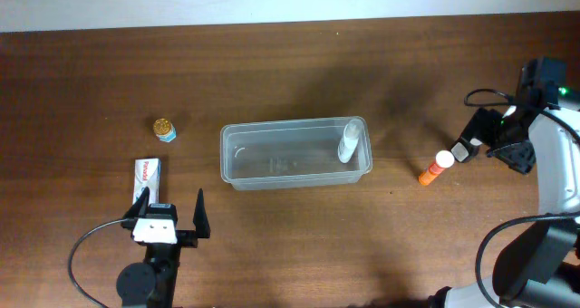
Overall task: Pack container
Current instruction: 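Open the right gripper and move back to the dark bottle, then grasp the dark brown bottle by its cap with the right gripper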
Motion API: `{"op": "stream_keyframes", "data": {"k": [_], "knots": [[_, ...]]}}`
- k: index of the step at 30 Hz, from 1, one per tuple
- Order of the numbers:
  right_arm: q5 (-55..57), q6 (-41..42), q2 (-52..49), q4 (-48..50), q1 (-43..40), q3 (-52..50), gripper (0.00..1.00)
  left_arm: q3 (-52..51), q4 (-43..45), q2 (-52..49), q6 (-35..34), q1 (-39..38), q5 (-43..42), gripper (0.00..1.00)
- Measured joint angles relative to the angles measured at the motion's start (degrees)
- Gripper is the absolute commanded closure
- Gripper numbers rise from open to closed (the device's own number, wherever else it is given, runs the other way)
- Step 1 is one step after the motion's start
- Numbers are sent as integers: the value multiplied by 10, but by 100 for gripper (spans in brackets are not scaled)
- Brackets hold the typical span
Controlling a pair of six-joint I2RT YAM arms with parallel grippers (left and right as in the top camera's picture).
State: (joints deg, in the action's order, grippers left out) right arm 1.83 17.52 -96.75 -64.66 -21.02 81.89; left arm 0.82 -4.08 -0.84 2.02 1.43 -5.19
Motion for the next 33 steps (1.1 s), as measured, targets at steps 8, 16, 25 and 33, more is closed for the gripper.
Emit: {"op": "stream_keyframes", "data": {"k": [8,16,25,33], "knots": [[0,-7,-3,28,0,0,6,0,0,0,0,0,0,0],[0,-10,-64,42,0,0,6,0,0,0,0,0,0,1],[0,-10,-87,75,0,0,10,0,0,0,0,0,0,0],[1,-13,-88,82,0,0,44,0,0,0,0,0,0,1]]}}
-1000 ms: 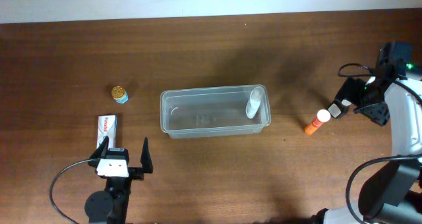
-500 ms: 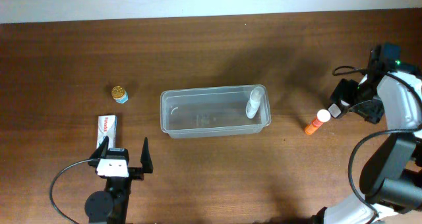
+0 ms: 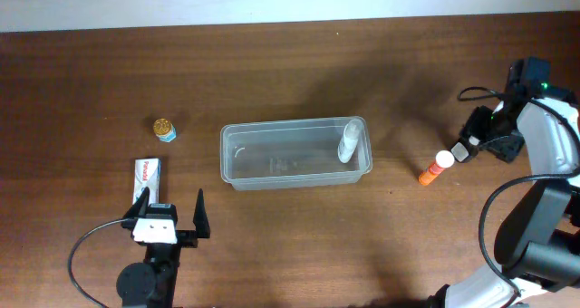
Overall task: Pack container
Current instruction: 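Grasp the dark brown bottle by its cap with the right gripper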
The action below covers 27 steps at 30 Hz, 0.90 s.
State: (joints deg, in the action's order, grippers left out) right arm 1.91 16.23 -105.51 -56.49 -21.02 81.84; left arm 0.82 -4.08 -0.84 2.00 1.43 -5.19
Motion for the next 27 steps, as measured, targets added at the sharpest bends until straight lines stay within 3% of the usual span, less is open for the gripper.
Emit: {"op": "stream_keyframes", "data": {"k": [7,14,17,27], "knots": [[-1,-1,-1,0,0,0,61,0,0,0,0,0,0,1],[-1,1,-1,-2,0,0,66,0,0,0,0,0,0,1],[-1,1,-1,-3,0,0,73,0,0,0,0,0,0,1],[-1,1,-10,-101,0,59,73,0,0,0,0,0,0,1]]}}
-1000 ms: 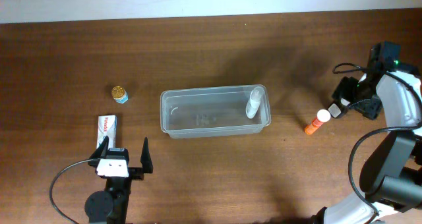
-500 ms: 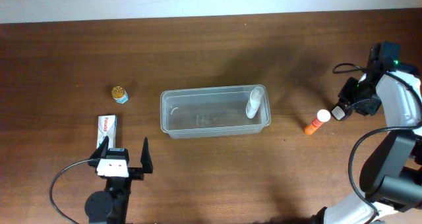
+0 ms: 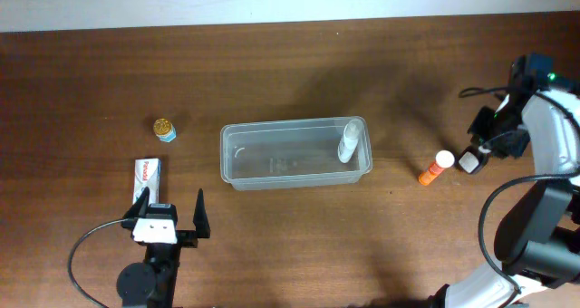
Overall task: Pack container
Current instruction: 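Grasp the dark brown bottle by its cap with the right gripper, then carry the dark bottle into the container beside the Calamol bottle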
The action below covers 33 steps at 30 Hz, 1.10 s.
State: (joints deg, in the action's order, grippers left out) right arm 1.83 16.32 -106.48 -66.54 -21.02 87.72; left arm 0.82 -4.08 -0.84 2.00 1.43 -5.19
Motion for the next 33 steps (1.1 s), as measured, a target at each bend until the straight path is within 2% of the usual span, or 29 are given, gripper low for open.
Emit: {"op": "stream_keyframes", "data": {"k": [8,19,26,33], "knots": [[-3,0,0,-71,0,104,76,0,0,0,0,0,0,1],[-64,-5,0,-172,16,225,77,0,0,0,0,0,0,1],[-73,-5,0,-244,79,329,77,0,0,0,0,0,0,1],[-76,-5,0,-304,178,425,77,0,0,0,0,0,0,1]]}}
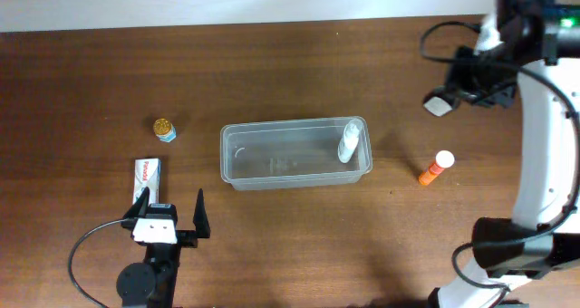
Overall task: Pack container
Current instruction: 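Carry the dark bottle into the container beside the Calamol bottle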
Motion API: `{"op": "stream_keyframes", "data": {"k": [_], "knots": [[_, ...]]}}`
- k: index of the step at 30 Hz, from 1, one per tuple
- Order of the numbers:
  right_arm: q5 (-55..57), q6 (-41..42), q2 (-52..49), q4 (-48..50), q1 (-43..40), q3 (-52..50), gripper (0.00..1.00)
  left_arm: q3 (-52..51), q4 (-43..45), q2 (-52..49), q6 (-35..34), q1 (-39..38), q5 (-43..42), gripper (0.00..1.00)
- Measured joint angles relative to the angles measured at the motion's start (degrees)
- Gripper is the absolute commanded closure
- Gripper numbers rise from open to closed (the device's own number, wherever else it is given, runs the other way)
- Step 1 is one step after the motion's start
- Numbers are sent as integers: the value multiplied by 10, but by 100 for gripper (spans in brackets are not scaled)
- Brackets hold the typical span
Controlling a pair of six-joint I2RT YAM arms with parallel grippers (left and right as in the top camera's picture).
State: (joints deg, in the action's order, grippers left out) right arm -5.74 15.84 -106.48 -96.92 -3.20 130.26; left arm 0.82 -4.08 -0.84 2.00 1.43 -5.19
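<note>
The clear plastic container [237, 174] lies at the table's middle, with a white bottle [348, 143] standing in its right end. To its right an orange tube with a white cap [435, 167] rests on the wood. My right gripper [440, 102] hangs raised above the table, up and right of the container, shut on a small whitish object [438, 104]. At the left lie a gold-lidded jar [163, 128] and a white and red box [146, 174]. Beside the box near the front edge, my left gripper [172, 208] stands open and holds nothing.
The right arm's white links [544, 145] and black cable [444, 38] run down the right side of the view. A pale wall strip [227, 4] borders the far edge of the table.
My right gripper was low beside the orange tube's cap. It now sits higher and further left and back, with the whitish object still at its tip. The tube and left arm have not moved.
My right gripper stayed close to the orange tube's white cap through the three earlier moments, shifting only slightly, with a small whitish object at its tip. By now it is away from the tube, nearer the container's far right. Everything else kept its place.
</note>
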Motion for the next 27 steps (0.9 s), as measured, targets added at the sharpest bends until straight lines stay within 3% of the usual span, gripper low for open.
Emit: {"op": "stream_keyframes", "data": {"k": [18,27], "knots": [[-6,7,0,-1,223,28,76,0,0,0,0,0,0,1],[32,74,1,21,279,9,76,0,0,0,0,0,0,0]]}}
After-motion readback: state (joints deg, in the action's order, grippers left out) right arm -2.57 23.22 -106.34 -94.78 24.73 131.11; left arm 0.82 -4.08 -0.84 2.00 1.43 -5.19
